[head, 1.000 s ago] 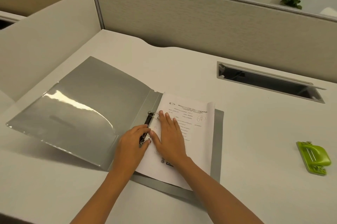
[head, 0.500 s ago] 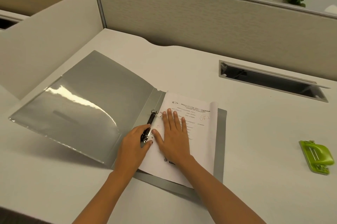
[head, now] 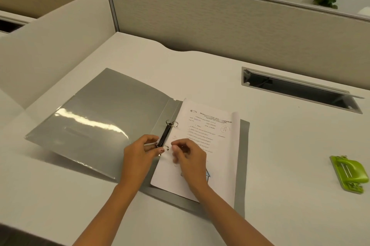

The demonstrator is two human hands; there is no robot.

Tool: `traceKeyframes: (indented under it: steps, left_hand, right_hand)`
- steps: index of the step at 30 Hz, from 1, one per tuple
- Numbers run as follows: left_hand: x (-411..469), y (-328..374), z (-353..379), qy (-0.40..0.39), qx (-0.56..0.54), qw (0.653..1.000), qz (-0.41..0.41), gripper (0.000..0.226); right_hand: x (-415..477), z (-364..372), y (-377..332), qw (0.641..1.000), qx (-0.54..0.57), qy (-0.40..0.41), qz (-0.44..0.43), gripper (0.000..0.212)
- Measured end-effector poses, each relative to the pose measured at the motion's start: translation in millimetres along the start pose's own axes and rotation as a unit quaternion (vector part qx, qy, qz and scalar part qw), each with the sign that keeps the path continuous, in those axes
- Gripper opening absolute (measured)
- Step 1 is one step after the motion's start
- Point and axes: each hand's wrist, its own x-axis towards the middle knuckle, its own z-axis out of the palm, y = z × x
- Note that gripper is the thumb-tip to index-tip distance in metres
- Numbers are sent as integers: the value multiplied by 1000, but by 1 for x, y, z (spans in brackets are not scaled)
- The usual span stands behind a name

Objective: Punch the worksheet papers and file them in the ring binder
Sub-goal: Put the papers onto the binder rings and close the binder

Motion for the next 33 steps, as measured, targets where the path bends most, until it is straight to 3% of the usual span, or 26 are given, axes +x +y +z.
traceKeyframes:
  steps: [6,12,24,33]
  left_hand:
    - [0,-10,-2,40,16,999,25,19]
    - [10,-11,1,38,23,995,92,19]
    - [15,-12,-1,16,-34,997,71,27]
    - [11,-8,0,21,36,994,101,22]
  right_hand:
    - [0,6,8,1000,11,-15,3,8]
    - [0,3,15,997,-46,-11,-62,5]
    - [0,5,12,999,40,-22,30,8]
    - [4,6,6,997,29,-39,54,10]
